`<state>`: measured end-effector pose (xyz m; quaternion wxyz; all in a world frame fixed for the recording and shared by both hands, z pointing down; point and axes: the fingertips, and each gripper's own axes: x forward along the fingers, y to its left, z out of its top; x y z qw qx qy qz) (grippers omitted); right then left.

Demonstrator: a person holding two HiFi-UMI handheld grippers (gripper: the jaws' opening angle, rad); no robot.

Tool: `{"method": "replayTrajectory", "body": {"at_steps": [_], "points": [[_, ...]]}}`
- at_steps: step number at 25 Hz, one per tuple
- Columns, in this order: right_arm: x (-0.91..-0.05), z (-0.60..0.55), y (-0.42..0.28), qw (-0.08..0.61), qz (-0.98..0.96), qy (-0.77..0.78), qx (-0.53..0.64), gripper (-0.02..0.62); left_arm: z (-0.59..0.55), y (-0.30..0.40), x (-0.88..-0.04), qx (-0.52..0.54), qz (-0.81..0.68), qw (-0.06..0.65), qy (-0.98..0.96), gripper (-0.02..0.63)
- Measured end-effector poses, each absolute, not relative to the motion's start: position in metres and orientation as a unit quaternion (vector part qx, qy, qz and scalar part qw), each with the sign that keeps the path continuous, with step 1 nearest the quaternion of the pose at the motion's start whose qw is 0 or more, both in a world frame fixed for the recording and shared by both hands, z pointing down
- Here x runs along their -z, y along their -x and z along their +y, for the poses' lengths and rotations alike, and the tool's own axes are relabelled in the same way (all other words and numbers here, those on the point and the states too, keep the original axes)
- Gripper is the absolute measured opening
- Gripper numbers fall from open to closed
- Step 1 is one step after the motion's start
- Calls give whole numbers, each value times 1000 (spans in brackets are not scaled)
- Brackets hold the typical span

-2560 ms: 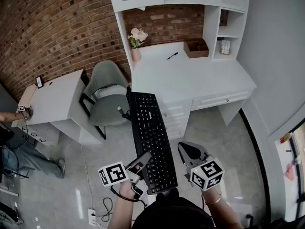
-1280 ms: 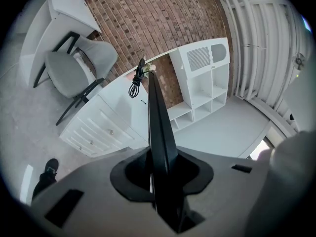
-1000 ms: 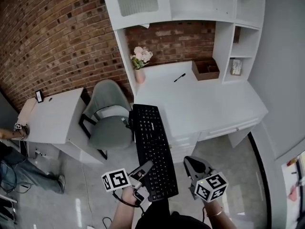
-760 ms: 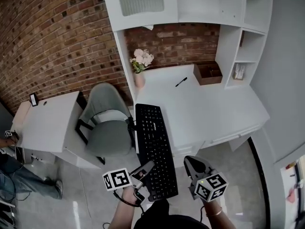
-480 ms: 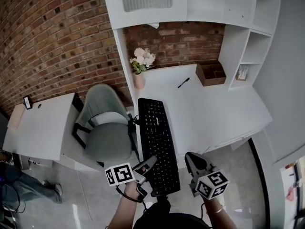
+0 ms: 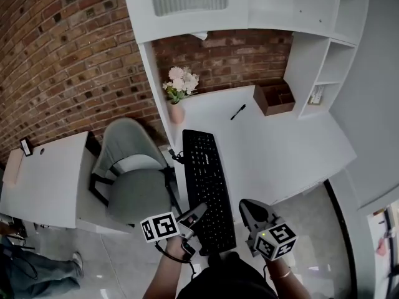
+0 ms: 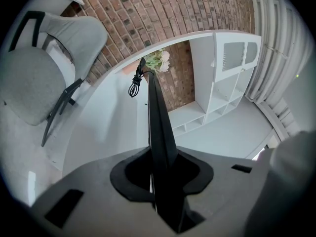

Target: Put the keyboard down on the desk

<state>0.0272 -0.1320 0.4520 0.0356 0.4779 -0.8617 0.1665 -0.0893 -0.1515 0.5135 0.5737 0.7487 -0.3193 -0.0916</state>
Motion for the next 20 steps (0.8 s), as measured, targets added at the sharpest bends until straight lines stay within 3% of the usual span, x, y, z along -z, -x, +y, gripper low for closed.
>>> {"method": "replayTrajectory", "body": {"at_steps": [20], "points": [[-469, -231, -31, 56, -871, -452, -184, 5, -254, 72, -550, 86, -333, 600, -722, 94]]}}
